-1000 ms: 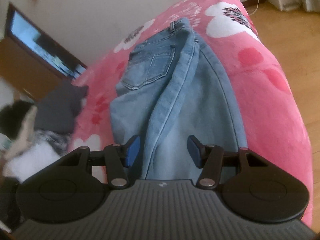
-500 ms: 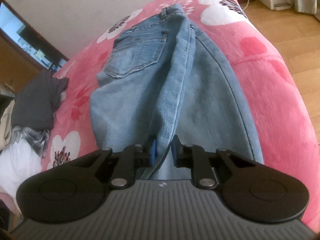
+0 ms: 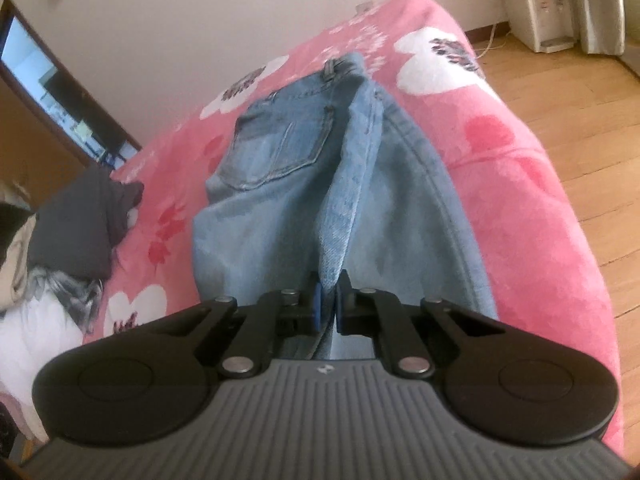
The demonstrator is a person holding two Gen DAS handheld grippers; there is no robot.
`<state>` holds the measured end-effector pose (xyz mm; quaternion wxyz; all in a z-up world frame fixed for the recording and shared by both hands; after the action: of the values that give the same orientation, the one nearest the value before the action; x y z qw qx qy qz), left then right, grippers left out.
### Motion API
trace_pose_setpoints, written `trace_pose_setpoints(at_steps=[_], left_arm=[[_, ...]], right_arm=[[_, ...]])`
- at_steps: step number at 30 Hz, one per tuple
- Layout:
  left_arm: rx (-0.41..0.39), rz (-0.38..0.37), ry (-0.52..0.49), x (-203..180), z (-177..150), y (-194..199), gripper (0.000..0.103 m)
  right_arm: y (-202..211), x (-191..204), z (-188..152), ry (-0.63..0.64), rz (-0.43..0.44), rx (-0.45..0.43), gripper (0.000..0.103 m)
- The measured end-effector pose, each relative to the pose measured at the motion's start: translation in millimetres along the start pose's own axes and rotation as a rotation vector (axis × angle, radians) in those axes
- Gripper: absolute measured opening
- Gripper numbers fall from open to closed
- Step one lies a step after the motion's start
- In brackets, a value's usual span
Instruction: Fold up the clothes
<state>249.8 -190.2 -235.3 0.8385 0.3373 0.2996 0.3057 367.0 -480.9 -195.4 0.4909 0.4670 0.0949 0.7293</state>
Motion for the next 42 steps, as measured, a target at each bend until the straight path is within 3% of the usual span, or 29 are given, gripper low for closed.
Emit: trace_pose_setpoints(at_steps=[10, 20, 22, 25, 27, 32, 35, 37, 42], left_arm=[[-0.016, -0.127, 0.044, -38.4, 30.6, -27.1, 0.003], [0.076, -0.124, 0.093, -43.0, 19.2, -84.5, 0.004], [0.083, -0.150, 0.118, -38.1, 20.5, -80.9, 0.018], [0.044, -0.175, 0.124, -23.5, 29.2, -56.9, 0.037], [0.019, -0.194, 0.132, -12.8, 35.1, -40.6, 0.045], [-0.004, -0.255, 0.222, 27.2, 46.8, -0.1, 0.052], [-0.024, -0.249, 0.250, 46.7, 52.0, 17.3, 0.052], [-0.061, -0.221, 0.300, 61.9, 58.3, 26.8, 0.052], [-0.136, -0.181, 0.431, 95.6, 64.0, 42.8, 0.052]], right_arm=[[28.4, -22.5, 23.8, -0.028, -0.037, -0.068, 0.004], [-1.8, -69.3, 13.9, -0.024, -0.143, -0.002, 0.004], [-3.5, -71.4, 13.1, -0.018, -0.146, 0.008, 0.005], [11.5, -67.6, 21.0, -0.029, -0.134, -0.011, 0.016], [25.4, -67.9, 29.4, -0.040, -0.127, -0.048, 0.027], [54.9, -70.6, 40.1, -0.087, -0.119, -0.188, 0.027], [72.6, -72.4, 45.9, -0.115, -0.114, -0.273, 0.027], [98.7, -75.7, 45.5, -0.111, -0.184, -0.366, 0.027], [197.8, -88.7, 28.0, -0.178, -0.453, -0.615, 0.027]])
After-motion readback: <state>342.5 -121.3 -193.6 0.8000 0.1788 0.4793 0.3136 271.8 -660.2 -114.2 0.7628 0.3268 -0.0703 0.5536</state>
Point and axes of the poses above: each gripper's, at about its wrist camera, not at the fingertips, and y roughly against the way its jaws point, x to its left, z to its top, the point moved 4 cm from there along -y, roughly the way its jaws point, and after that the axes turned 9 degrees about z, right-handed, at the moved point
